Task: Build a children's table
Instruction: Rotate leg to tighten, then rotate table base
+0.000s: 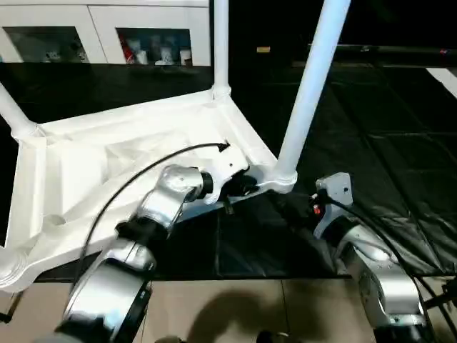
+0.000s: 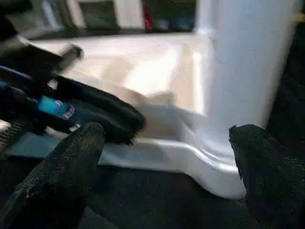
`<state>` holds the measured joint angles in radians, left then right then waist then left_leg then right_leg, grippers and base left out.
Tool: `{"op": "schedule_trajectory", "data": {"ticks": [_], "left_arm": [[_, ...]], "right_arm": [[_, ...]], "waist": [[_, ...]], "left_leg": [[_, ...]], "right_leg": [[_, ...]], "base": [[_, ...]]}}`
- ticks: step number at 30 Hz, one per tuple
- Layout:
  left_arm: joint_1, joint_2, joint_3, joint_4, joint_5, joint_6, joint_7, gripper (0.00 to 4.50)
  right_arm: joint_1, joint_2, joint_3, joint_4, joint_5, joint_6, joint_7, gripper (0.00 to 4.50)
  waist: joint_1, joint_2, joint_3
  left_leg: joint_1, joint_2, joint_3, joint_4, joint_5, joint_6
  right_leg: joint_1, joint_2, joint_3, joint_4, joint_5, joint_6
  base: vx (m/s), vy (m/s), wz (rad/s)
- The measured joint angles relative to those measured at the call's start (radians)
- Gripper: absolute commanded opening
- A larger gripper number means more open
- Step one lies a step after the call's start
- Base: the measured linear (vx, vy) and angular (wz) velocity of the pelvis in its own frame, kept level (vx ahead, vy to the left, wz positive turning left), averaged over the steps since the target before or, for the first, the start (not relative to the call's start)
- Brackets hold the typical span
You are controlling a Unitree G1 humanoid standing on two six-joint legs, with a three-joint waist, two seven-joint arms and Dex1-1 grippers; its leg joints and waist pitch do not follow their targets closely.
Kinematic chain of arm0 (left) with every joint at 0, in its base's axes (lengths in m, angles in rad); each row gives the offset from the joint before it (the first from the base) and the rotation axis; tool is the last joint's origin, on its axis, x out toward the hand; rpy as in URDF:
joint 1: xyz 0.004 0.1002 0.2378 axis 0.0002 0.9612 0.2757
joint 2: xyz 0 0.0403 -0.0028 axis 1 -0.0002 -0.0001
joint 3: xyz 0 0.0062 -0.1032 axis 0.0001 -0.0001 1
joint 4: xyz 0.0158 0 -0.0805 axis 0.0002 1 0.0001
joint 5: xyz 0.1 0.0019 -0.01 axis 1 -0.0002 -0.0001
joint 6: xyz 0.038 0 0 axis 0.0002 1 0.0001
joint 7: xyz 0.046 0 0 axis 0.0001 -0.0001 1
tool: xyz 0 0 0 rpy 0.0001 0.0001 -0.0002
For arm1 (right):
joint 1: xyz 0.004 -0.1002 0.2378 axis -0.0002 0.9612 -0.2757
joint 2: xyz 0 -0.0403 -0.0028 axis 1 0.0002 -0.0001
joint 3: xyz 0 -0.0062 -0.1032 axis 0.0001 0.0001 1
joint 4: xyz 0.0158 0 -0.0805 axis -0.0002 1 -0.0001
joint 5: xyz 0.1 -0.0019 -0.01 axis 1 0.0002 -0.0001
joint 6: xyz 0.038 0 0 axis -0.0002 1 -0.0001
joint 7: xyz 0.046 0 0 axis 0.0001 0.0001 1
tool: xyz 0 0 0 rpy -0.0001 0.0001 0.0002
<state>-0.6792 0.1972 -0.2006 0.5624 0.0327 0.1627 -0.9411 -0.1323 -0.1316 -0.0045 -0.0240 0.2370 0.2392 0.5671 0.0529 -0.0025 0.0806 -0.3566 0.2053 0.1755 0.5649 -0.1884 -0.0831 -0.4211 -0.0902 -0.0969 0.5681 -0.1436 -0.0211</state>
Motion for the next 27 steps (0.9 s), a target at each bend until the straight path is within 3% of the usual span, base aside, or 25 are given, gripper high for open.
{"op": "schedule_trajectory", "data": {"ticks": [2,6,13,20,23,27], "left_arm": [[0.041,0.029,0.019,-0.087,-0.016,0.06,-0.003,1.32],[0.172,0.08,0.085,-0.286,-0.042,0.177,0.03,1.6],[0.452,0.198,0.226,-0.703,-0.128,0.429,0.03,2.03],[0.732,0.356,0.314,-1.026,-0.234,0.668,-0.042,2.59],[0.803,0.383,0.323,-1.066,-0.23,0.719,-0.044,2.86],[0.852,0.393,0.338,-1.078,-0.185,0.756,0.032,3.08]], "right_arm": [[-0.015,0.006,0.003,-0.007,0.013,-0.001,0.009,4.5],[-0.039,0.012,0.011,-0.028,0.05,0.002,0.037,4.5],[-0.144,0.024,0.056,0.083,0.025,-0.003,0.061,4.5],[-0.368,0.055,0.133,0.365,-0.075,-0.047,0.045,4.5],[-0.46,0.07,0.163,0.493,-0.135,-0.099,0.006,4.5],[-0.569,0.061,0.199,0.671,-0.247,-0.184,-0.125,4.5]], "waist": [[0.003,0.0,0.0],[0.002,0.0,0.0],[-0.004,-0.003,0.002],[-0.005,-0.004,0.002],[0.006,-0.004,0.002],[0.008,-0.004,0.002]], "left_leg": [[0.0,0.0,0.0,0.001,0.0,-0.001],[0.003,0.0,0.0,0.002,-0.002,-0.004],[0.005,0.001,0.0,0.001,-0.001,-0.007],[0.006,0.001,-0.001,0.002,0.0,-0.008],[0.006,0.001,-0.002,0.002,0.001,-0.009],[0.006,0.001,-0.002,0.004,0.001,-0.01]], "right_leg": [[0.0,0.0,0.0,0.002,-0.001,0.0],[0.001,0.0,0.001,0.006,-0.003,0.001],[0.0,0.0,0.001,0.009,-0.006,0.003],[0.001,0.001,0.002,0.01,-0.005,0.001],[0.001,0.002,0.002,0.01,-0.005,0.001],[0.003,0.002,0.004,0.012,-0.005,0.0]], "base": [[0.0,0.0,0.0],[0.0,0.0,0.0],[0.0,0.0,0.0],[0.0,0.0,0.0],[0.0,0.0,0.0],[0.0,0.0,0.0]]}}
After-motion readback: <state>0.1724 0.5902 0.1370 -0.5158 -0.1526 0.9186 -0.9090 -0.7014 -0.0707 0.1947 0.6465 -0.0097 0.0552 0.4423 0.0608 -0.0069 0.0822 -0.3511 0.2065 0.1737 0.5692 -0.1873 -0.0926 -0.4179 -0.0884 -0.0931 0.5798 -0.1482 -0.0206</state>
